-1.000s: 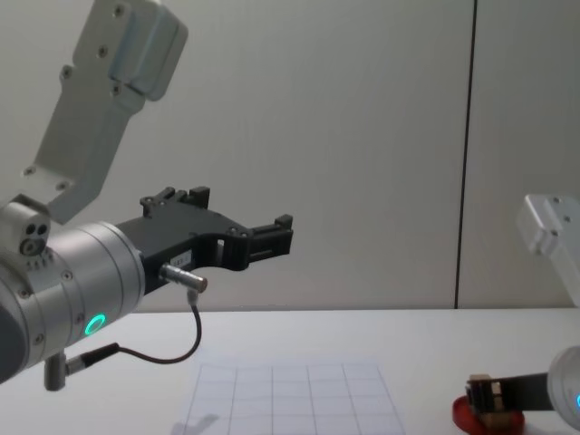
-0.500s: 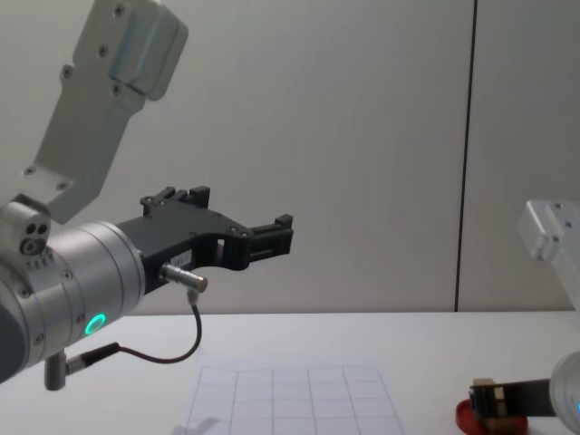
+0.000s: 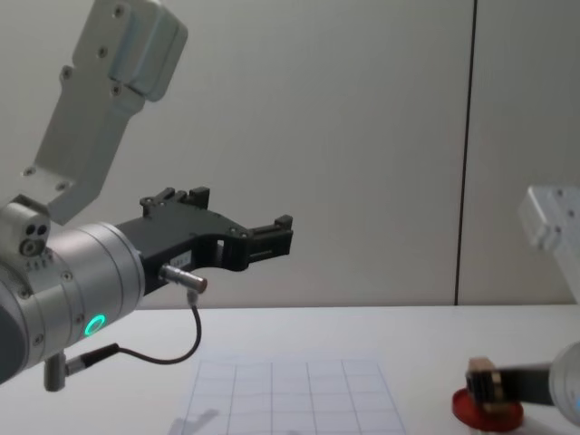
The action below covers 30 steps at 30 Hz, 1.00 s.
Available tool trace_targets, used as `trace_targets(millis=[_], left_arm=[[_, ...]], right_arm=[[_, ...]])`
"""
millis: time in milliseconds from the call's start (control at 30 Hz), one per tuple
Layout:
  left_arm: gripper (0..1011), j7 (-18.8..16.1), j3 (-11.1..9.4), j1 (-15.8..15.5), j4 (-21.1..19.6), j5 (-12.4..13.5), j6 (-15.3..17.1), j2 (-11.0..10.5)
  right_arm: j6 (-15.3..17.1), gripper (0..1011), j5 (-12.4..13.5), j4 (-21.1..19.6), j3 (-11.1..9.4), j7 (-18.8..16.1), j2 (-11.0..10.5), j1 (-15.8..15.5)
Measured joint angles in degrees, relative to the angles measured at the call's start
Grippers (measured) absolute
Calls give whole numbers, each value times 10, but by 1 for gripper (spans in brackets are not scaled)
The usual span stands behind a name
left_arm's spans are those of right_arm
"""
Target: Use the one hand to pick up the stamp and affix it onto the A4 paper.
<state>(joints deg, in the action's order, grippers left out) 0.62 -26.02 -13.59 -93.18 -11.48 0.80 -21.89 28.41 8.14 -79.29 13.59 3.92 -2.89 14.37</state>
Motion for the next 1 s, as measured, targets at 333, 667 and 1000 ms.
trace_targets(millis=[333,667,1000], left_arm=[[1002,0,0,0,0,0,0,0],[1002,0,0,0,0,0,0,0],[1002,0,0,0,0,0,0,0]], right_arm=[[-56,221,-18,-31,1,-32,-7,-6],[-89,221,-14,-67,-1,-89,-13,-7],[-85,221,4,-76,1,-164,-17,1]])
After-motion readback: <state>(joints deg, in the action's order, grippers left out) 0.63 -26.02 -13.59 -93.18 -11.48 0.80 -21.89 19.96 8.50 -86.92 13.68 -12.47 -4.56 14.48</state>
